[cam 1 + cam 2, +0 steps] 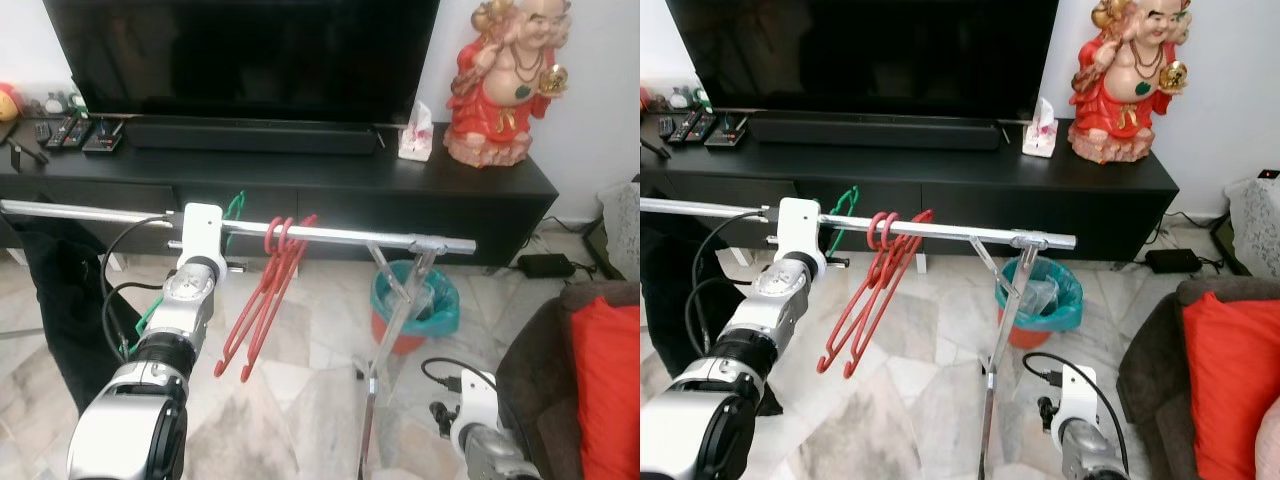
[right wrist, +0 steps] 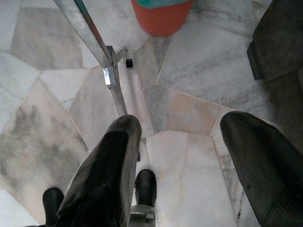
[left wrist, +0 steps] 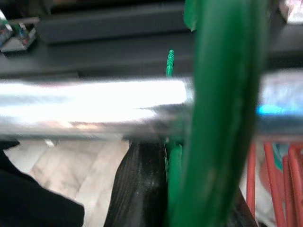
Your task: Hang hanger
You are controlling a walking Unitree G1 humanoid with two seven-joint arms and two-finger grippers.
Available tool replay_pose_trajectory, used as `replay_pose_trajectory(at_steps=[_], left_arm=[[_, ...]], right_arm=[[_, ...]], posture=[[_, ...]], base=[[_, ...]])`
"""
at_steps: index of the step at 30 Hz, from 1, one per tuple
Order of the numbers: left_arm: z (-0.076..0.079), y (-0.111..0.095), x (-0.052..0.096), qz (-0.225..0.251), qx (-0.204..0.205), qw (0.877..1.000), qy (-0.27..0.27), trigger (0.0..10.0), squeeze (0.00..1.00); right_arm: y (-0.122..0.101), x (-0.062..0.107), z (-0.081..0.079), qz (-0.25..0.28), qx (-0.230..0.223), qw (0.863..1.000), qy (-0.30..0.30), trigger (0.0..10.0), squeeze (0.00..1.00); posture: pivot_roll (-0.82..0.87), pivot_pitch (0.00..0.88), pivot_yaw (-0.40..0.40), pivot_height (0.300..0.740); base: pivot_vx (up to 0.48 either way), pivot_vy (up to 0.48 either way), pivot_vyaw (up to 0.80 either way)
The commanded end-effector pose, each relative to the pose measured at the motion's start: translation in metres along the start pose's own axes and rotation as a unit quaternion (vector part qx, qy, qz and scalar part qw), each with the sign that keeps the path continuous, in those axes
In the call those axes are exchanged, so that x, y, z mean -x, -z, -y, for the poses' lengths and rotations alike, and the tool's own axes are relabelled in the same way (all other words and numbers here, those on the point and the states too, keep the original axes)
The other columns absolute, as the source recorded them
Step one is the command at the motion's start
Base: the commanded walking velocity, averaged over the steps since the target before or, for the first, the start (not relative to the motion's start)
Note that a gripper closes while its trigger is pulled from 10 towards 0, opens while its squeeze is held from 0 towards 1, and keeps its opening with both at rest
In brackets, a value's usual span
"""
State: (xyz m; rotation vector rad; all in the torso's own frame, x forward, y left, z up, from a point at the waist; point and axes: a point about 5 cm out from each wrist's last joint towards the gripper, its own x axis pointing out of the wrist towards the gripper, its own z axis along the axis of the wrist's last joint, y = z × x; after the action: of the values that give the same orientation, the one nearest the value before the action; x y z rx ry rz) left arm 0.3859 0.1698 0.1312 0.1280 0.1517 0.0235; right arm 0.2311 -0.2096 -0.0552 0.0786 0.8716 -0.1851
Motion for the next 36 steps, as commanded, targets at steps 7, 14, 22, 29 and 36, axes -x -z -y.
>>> replay_pose_trajectory(at_steps=[7, 14, 22, 29, 36], left_arm=[[0.012, 0.021, 0.002, -0.063, -0.032, 0.997, 0.020, 10.0, 0.00], [0.013, 0.039, 0.008, -0.080, -0.038, 0.996, 0.027, 10.0, 0.00], [0.008, 0.061, 0.018, -0.102, -0.041, 0.994, 0.027, 10.0, 0.00], [0.006, 0.073, 0.026, -0.102, -0.036, 0.994, 0.024, 10.0, 0.00], [0.001, 0.060, 0.025, -0.053, -0.014, 0.998, 0.006, 10.0, 1.00]], right_arm=[[-0.004, 0.000, 0.003, 0.006, 0.002, 1.000, -0.002, 10.0, 0.00], [-0.004, 0.000, 0.002, 0.005, 0.005, 1.000, -0.008, 10.0, 0.00], [-0.004, 0.000, 0.002, 0.003, 0.006, 1.000, -0.012, 10.0, 0.00], [-0.004, 0.000, 0.002, 0.004, 0.005, 1.000, -0.013, 10.0, 0.00], [-0.004, 0.000, 0.003, 0.005, 0.006, 1.000, -0.013, 10.0, 0.00]], posture=[[0.04, 0.000, -0.045, 0.740], [0.04, 0.000, -0.047, 0.740], [0.05, 0.000, -0.048, 0.740], [0.05, 0.000, -0.050, 0.740], [0.05, 0.000, -0.056, 0.740]], base=[[0.000, 0.000, 0.00], [0.000, 0.000, 0.00], [0.000, 0.000, 0.00], [0.000, 0.000, 0.00], [0.000, 0.000, 0.00]])
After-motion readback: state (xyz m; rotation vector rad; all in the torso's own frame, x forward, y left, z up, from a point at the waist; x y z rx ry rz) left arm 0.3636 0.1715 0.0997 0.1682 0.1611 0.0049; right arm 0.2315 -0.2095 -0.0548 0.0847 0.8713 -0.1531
